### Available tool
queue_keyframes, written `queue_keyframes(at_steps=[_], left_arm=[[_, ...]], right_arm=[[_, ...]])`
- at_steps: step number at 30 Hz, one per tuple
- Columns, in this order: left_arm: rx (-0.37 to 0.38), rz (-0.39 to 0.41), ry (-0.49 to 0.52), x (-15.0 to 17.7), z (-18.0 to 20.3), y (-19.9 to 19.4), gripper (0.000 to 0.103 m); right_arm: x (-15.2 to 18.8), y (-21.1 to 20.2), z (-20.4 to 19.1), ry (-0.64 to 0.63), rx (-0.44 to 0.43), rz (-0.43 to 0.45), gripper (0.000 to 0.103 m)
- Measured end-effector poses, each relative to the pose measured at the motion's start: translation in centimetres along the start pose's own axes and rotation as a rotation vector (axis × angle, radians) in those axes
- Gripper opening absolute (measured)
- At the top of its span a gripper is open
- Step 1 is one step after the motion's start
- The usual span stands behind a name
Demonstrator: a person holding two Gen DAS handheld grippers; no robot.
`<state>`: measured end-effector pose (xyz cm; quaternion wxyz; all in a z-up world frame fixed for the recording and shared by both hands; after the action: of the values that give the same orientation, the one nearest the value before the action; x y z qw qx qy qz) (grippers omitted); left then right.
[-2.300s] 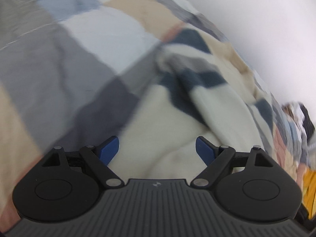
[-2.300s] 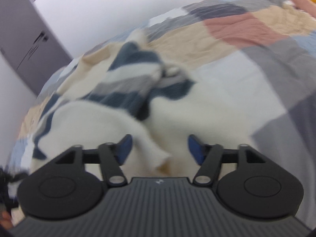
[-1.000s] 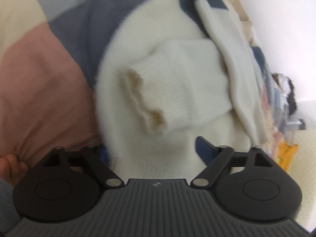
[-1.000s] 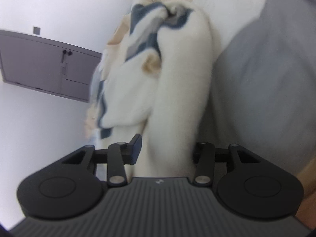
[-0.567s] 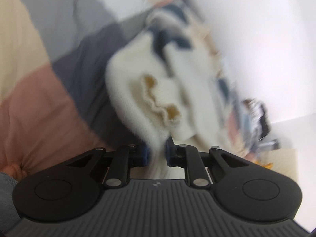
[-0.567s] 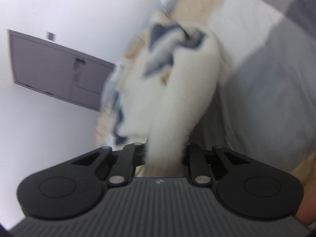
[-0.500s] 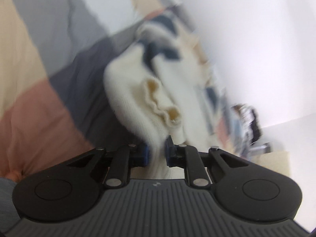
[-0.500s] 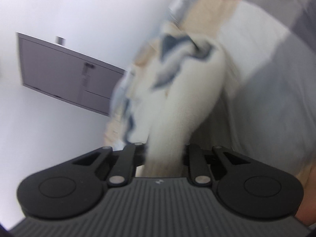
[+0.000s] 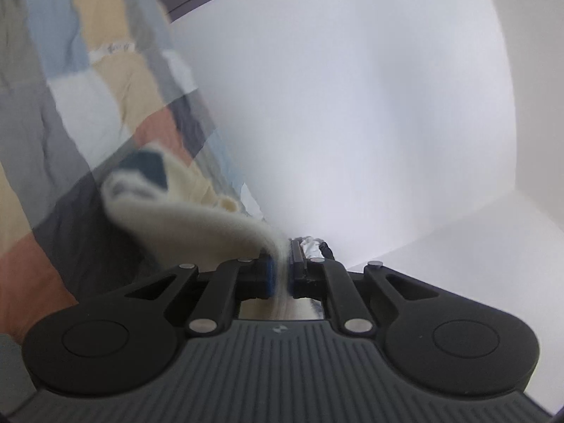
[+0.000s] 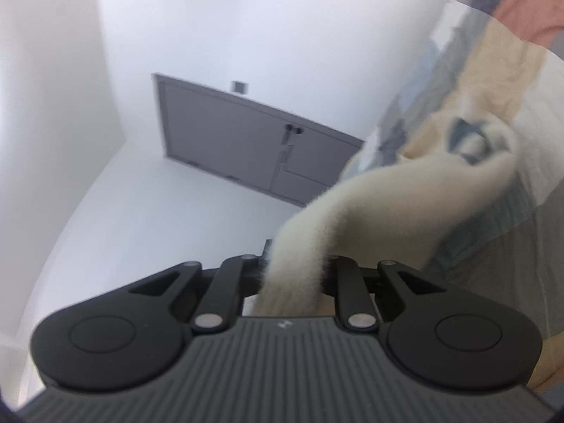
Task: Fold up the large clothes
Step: 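Lift and fold the held side edge over the sweater middle, then open both grippers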
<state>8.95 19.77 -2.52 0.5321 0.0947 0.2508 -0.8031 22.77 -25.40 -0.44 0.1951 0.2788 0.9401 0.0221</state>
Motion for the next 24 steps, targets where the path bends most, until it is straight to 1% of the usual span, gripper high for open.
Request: queue_keyframes(at_steps=[1, 2, 3, 4, 6, 8, 11, 13, 16, 17, 20, 22, 24], left_arm=[[-0.012, -0.001, 0.016, 0.1, 0.2, -0.6, 0.009], [-0.018, -0.013, 0.016, 0.6, 0.1, -0.7, 0.008], [-0.022, -0.026, 0.0, 1.0, -0.4, -0.9, 0.008], [-0.024, -0.04, -0.021, 1.4, -1.0, -1.9, 0.008], [-0.013, -0.056, -0.056, 2.1, -2.1, -2.6, 0.008], [0.004, -0.052, -0.076, 2.4, -2.7, -3.1, 0.008], [0.018, -0.023, -0.065, 1.2, -2.3, -2.5, 0.008], [0.025, -0.004, -0.045, -0.4, -1.4, -0.3, 0.008], [-0.002, 0.054, -0.006, -3.3, 0.1, 3.6, 0.008], [0.002, 0.065, -0.007, -4.1, 0.6, 5.0, 0.008], [0.003, 0.099, -0.016, -6.8, 1.4, 9.4, 0.008], [-0.025, 0.122, 0.008, -8.5, 1.6, 12.2, 0.008], [-0.055, 0.129, 0.03, -10.0, 1.4, 15.1, 0.008]], right_arm=[[0.4, -0.3, -0.8, -0.023, -0.009, -0.012, 0.018], [0.6, -0.5, -1.2, -0.038, 0.001, -0.016, 0.018], [0.9, -0.8, -1.2, -0.035, 0.021, -0.016, 0.018], [1.1, -1.0, -0.9, -0.02, 0.037, -0.02, 0.018], [1.5, -1.7, -0.4, 0.012, 0.061, -0.027, 0.018], [1.9, -2.5, -0.2, 0.018, 0.056, -0.03, 0.018], [1.0, -2.6, 0.0, 0.007, 0.069, -0.002, 0.018], [-0.4, -1.9, 0.5, -0.003, 0.092, 0.022, 0.019], [-3.6, 1.3, 2.0, -0.03, 0.135, 0.047, 0.019], [-4.7, 2.3, 2.7, -0.031, 0.15, 0.059, 0.019], [-8.3, 4.9, 4.9, -0.004, 0.185, 0.11, 0.019], [-10.5, 6.0, 6.8, 0.039, 0.197, 0.162, 0.02], [-12.2, 7.0, 8.9, 0.071, 0.206, 0.205, 0.02]])
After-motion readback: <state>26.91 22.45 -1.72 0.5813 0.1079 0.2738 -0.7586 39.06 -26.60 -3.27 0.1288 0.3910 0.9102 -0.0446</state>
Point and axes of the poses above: each gripper's, at about its wrist camera, not at the fingertips, and y roughly the way its jaws point, z to its right, x to its underside, the point moved 9 cm from there along y, roughly the way its jaws point, and after that the axes turned 8 degrees about -x, right-handed, at the moved point
